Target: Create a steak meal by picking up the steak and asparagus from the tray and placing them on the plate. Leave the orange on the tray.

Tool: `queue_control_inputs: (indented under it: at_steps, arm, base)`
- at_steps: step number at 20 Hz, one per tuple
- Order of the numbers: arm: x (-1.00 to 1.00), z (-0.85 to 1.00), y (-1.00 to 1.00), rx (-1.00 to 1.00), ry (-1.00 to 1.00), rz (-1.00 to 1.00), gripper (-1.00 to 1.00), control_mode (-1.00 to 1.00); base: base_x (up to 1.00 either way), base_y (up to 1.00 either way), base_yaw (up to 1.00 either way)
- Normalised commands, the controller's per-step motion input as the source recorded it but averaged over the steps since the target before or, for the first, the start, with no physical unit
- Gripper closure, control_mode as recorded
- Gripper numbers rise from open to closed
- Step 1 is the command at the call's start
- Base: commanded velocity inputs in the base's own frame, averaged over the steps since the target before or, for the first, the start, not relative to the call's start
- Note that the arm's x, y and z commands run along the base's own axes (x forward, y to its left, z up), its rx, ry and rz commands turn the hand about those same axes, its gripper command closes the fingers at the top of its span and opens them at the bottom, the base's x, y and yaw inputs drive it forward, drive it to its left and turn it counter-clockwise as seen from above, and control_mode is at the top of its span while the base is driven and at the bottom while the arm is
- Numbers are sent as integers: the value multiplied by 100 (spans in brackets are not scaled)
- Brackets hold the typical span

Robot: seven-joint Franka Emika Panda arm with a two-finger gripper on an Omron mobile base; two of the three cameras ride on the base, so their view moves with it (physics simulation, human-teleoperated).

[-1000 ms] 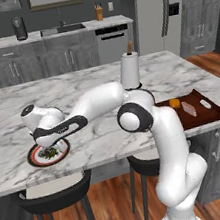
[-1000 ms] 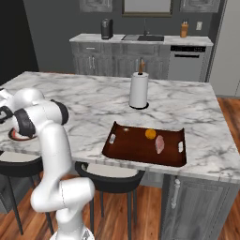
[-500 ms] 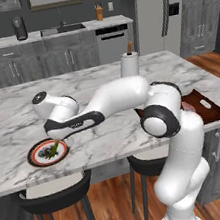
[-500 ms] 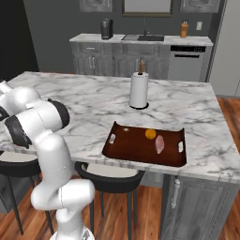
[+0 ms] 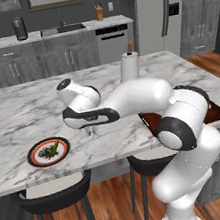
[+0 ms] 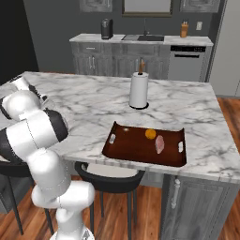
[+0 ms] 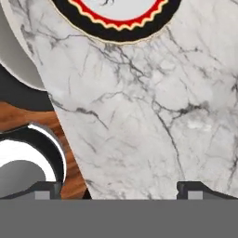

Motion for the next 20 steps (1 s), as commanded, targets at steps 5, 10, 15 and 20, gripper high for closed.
queue_control_inputs:
  at_steps: [5,10,15,20]
  arm:
    - [0,6,-100,9,0,-53,-100,-100]
    - [0,20,-100,10,0,-45,-100,-100]
    - [0,22,-100,10,0,-41,-100,-100]
    - [0,9,-100,7,0,-37,-100,-100]
  base:
    - [0,0,0]
    - [0,0,0]
    - [0,0,0]
    - [0,0,0]
